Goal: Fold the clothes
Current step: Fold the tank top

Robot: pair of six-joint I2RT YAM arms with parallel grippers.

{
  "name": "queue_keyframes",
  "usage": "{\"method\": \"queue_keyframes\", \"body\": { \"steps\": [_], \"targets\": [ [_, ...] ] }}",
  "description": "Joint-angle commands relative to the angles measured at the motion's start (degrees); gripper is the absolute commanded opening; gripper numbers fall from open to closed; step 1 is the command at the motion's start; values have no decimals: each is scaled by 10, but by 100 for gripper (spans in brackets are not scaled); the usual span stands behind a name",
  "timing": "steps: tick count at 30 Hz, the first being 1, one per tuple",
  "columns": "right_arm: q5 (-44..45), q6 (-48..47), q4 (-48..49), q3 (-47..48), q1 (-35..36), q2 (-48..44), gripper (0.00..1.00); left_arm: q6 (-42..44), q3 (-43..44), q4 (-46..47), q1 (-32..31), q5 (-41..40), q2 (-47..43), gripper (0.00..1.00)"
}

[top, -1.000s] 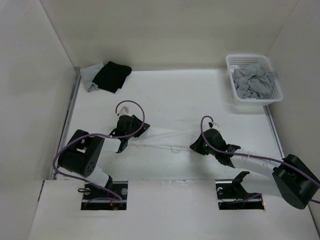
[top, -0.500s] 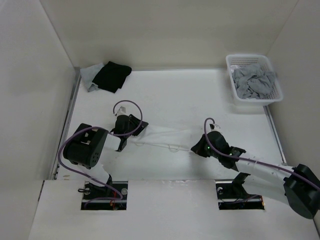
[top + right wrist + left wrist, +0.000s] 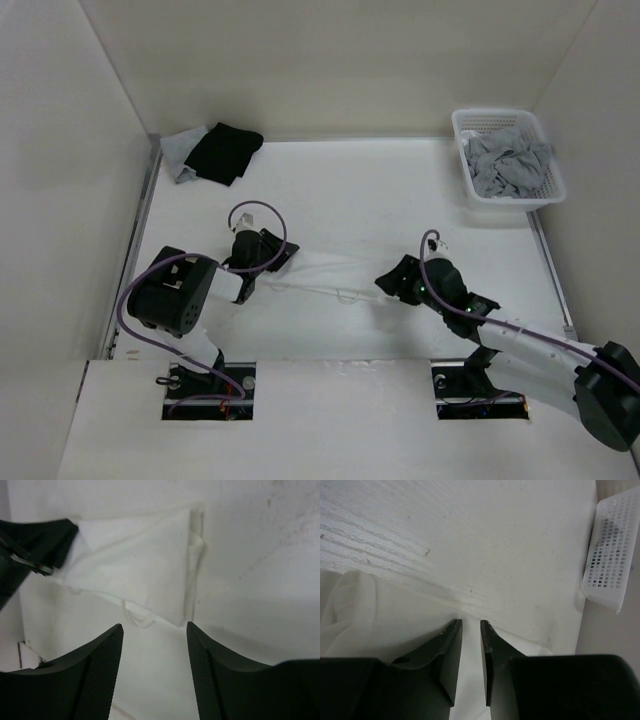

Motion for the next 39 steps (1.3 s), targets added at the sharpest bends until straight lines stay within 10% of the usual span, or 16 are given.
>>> {"method": "queue_keyframes", "body": {
  "steps": [1,11,19,29,39],
  "targets": [
    [-23,-3,106,-4,-34,43,59,1,-2,24,-7,8,-36,20],
    [-67,44,220,3,-46,234,47,23,-6,-19,-1,-1,-124,21],
    [-56,83,324,-39,-54,261,5,41,-3,-56,-12,-12,-183,22],
    [33,-25,-77,22,-53,-64,4,52,4,-93,-51,-19,-196,24],
    [52,-124,-158,268,23,113,5,56,7,-143,-32,-9,-254,26]
  ]
}}
